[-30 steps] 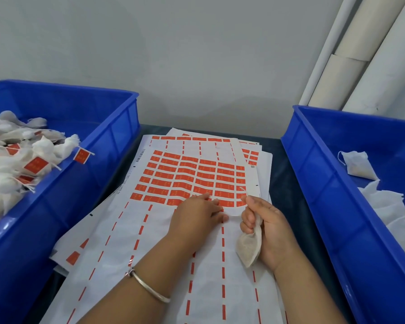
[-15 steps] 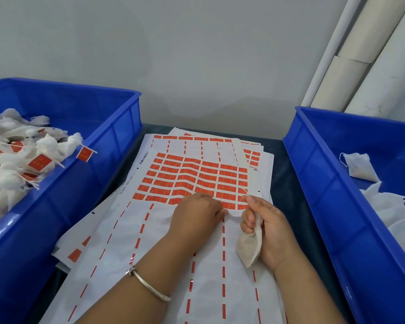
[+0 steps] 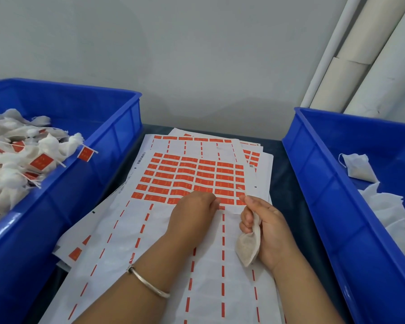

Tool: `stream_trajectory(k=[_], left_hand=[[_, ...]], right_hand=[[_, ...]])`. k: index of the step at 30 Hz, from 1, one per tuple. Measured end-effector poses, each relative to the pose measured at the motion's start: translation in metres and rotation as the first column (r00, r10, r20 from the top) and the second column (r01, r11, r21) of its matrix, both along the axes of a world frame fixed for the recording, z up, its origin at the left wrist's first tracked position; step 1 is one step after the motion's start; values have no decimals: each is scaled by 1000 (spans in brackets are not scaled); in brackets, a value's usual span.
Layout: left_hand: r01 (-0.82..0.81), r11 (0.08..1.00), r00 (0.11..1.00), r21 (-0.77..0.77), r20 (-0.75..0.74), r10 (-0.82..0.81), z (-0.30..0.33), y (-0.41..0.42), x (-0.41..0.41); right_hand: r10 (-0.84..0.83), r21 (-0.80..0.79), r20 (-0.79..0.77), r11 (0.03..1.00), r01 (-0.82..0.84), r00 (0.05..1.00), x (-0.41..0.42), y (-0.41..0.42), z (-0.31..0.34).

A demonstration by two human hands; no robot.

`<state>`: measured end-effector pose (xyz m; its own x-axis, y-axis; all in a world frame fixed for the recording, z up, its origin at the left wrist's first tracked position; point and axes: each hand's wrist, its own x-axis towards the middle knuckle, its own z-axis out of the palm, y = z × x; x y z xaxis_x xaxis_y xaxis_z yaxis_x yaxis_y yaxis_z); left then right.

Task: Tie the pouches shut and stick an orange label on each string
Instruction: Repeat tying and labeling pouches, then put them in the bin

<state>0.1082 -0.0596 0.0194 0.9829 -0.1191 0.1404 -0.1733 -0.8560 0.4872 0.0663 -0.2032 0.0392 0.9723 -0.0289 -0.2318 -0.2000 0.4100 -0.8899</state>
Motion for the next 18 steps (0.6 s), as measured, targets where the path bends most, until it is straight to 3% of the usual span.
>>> stream_trajectory(k=[4, 18], left_hand=[[-13, 983, 998, -181, -57, 3, -3, 3, -4], [148, 985, 974, 91, 162, -161, -4, 2, 2]], right_hand=[[0, -4, -5, 1000, 0, 1000, 1, 0, 0], [-9, -4, -19, 1000, 9, 1000, 0, 1, 0]])
